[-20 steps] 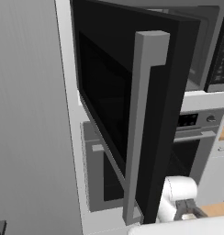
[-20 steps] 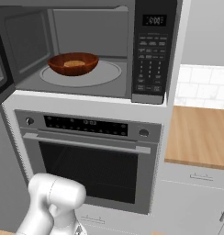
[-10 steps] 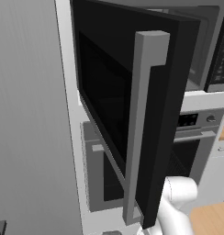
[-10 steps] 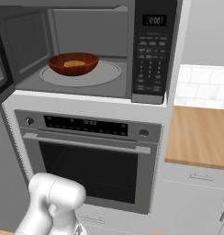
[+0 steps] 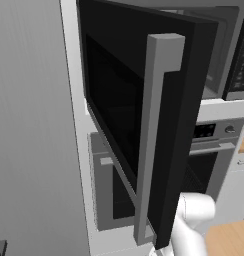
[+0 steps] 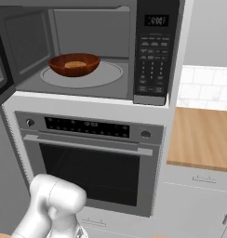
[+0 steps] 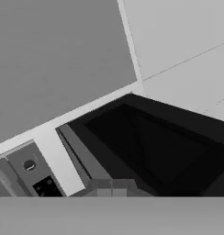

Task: Open the microwave, place the bowl with waffle inside the microwave, then close the microwave door and turn it on.

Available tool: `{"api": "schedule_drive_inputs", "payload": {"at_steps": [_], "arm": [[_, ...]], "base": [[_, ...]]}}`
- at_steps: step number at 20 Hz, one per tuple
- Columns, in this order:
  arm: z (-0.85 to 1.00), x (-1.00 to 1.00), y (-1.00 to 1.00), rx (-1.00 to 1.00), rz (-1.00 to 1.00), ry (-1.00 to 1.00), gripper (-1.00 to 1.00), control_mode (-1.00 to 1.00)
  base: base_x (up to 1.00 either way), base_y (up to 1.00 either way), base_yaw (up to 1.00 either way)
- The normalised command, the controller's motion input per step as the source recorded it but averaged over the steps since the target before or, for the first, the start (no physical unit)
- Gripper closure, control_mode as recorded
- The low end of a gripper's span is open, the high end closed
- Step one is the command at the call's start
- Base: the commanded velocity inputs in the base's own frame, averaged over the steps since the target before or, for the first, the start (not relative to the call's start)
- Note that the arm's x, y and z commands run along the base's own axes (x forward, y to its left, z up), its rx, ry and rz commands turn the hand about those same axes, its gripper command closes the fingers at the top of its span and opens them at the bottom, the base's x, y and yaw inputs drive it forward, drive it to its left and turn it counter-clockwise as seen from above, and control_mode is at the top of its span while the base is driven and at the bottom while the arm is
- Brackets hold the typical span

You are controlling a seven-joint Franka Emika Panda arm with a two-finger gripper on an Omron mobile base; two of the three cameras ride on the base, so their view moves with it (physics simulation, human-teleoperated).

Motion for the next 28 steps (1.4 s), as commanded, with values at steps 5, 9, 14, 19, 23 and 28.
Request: {"api": "schedule_drive_inputs", "payload": {"at_steps": [5, 9, 14, 19, 23, 28], "arm": [[-0.56, 1.00, 0.46, -0.31, -0.27, 0.00, 1.00, -1.00], [-0.33, 1.00, -0.10, -0.25, -0.30, 0.03, 1.00, -1.00], [-0.12, 1.00, -0.42, -0.11, -0.27, 0.02, 1.00, -1.00], [0.00, 1.00, -0.72, -0.02, -0.19, 0.00, 1.00, -1.00], [0.01, 0.69, -0.91, -0.01, -0.20, -0.04, 1.00, -1.00], [0.23, -0.02, -1.00, -0.03, -0.13, -0.14, 1.00, -1.00]], "base": [[0.00, 0.00, 0.00], [0.00, 0.00, 0.00], [0.00, 0.00, 0.00], [0.00, 0.00, 0.00], [0.00, 0.00, 0.00], [0.00, 0.00, 0.00]]}}
